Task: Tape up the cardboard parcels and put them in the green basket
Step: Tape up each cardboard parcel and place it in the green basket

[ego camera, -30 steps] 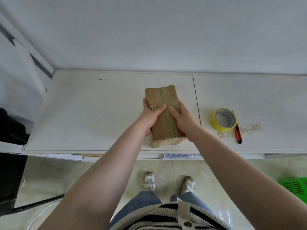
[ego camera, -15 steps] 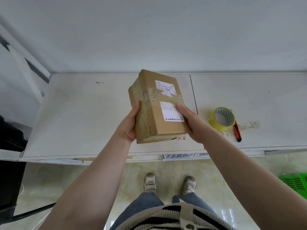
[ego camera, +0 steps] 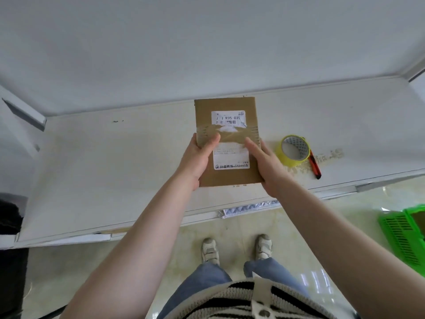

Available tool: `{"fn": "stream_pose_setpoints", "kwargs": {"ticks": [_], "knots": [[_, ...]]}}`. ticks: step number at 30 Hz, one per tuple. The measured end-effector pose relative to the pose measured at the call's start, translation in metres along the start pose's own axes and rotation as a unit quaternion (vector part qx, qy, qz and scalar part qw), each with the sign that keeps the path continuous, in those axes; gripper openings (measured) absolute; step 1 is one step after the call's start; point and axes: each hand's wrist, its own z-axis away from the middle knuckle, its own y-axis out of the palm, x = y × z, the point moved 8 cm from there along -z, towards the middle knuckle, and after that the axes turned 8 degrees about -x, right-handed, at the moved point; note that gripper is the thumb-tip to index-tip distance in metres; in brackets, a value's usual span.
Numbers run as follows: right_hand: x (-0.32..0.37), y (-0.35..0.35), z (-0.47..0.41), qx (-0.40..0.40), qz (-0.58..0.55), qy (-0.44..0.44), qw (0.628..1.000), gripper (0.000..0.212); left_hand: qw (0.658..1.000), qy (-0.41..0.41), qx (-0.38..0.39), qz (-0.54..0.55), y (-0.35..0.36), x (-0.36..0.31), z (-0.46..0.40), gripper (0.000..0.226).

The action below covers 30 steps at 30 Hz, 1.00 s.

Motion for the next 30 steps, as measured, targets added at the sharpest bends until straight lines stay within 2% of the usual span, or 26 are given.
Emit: {"fn": "stream_pose_setpoints", "kwargs": {"ticks": [2, 7, 14, 18, 23, 26, 30], "knots": [[0.006, -0.015, 0.005, -0.032, 0.000, -0.007, 0.999, 0.025, 1.000, 0.014, 0.002, -0.002, 0.013, -0.007, 0.007, 0.045], [0.023, -0.068, 0.026, -0.112, 0.015, -0.065, 0.991, 0.013, 0.999, 0.007, 0.043, -0.011, 0.065, -0.018, 0.021, 0.038], [0.021, -0.194, 0.075, -0.225, -0.067, -0.078, 0.969, 0.020, 0.987, 0.004, 0.152, -0.044, 0.203, -0.006, 0.053, 0.034], [0.002, -0.289, 0.113, -0.315, -0.101, -0.080, 0.940, 0.018, 0.971, 0.003, 0.224, -0.084, 0.301, 0.023, 0.087, 0.038], [-0.034, -0.404, 0.164, -0.434, -0.159, -0.072, 0.884, 0.015, 0.938, 0.015, 0.317, -0.140, 0.427, 0.067, 0.136, 0.046], [-0.059, -0.472, 0.187, -0.472, -0.195, -0.044, 0.859, 0.018, 0.922, -0.001, 0.348, -0.167, 0.500, 0.101, 0.162, 0.057], [-0.083, -0.555, 0.217, -0.506, -0.234, -0.014, 0.830, 0.021, 0.901, -0.040, 0.382, -0.202, 0.586, 0.146, 0.196, 0.055]]}}
